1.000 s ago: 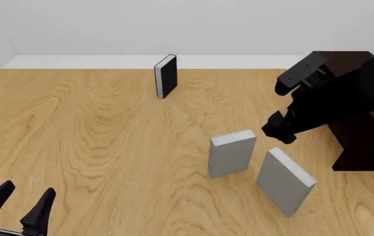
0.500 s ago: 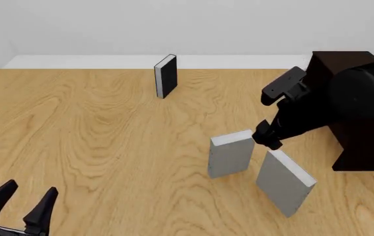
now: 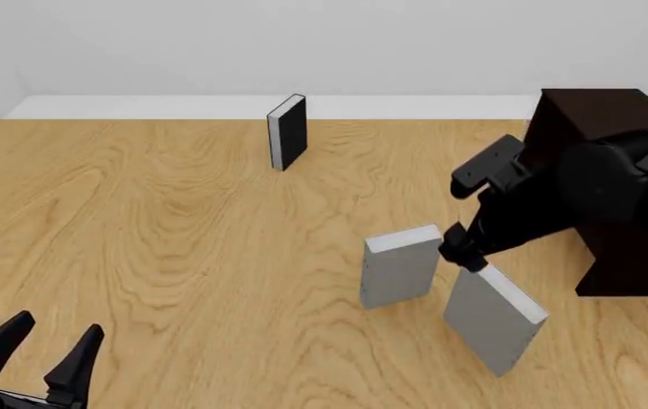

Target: Pick up the book on the right and place it on the cabinet shelf.

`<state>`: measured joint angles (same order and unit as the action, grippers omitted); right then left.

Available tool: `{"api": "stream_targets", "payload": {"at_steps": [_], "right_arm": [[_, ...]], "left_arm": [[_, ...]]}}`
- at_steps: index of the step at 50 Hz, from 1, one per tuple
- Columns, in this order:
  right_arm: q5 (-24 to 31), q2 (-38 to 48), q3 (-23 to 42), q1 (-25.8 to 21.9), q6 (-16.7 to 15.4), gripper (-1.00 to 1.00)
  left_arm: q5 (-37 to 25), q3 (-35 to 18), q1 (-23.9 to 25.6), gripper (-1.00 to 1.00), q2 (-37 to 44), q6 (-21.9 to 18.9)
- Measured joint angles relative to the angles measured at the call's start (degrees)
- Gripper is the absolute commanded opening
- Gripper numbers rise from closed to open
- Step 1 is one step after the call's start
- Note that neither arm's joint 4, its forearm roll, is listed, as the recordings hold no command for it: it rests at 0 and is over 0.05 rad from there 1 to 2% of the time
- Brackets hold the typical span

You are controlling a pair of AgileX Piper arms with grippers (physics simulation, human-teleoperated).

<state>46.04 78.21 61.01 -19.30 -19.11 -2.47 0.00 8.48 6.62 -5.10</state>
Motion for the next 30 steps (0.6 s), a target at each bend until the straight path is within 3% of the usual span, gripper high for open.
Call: {"api": "stream_targets", "payload": {"at_steps": [30], "right_arm": [[-5.1,2.4,-5.3,-0.1,0.2,1.00]], "left_arm": [[-1.4,0.0,0.6,1.00,-0.6,-0.4]]}}
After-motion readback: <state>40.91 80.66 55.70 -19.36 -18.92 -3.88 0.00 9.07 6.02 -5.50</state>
